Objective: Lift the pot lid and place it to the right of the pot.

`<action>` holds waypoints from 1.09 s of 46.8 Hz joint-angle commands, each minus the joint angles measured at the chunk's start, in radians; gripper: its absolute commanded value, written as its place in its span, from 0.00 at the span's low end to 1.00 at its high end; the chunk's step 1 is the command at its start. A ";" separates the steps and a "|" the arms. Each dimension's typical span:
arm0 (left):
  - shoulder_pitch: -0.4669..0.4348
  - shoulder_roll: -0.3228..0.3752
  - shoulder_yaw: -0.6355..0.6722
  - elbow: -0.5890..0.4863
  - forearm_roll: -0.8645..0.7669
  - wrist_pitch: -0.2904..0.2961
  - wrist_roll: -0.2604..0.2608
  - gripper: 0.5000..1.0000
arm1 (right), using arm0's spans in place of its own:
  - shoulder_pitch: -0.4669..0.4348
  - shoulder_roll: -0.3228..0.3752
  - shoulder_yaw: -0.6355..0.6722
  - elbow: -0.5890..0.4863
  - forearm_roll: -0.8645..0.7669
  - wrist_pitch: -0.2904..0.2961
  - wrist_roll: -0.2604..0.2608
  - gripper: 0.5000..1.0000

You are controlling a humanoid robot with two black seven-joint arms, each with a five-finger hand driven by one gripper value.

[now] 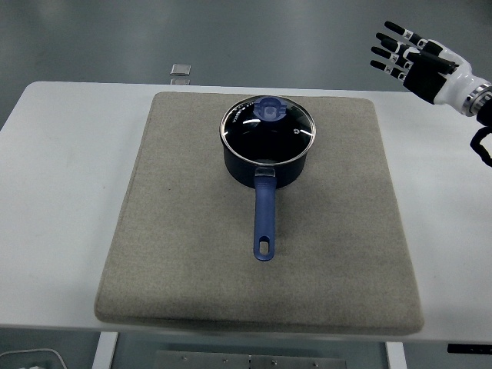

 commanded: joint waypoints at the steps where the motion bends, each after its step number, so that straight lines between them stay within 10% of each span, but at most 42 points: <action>1: 0.000 0.000 0.000 0.001 0.001 0.001 0.000 1.00 | 0.000 0.000 -0.001 0.000 0.000 0.000 0.000 0.86; 51: -0.009 0.000 0.000 0.000 0.001 -0.001 0.000 1.00 | 0.003 -0.005 -0.002 0.001 -0.127 -0.005 0.011 0.85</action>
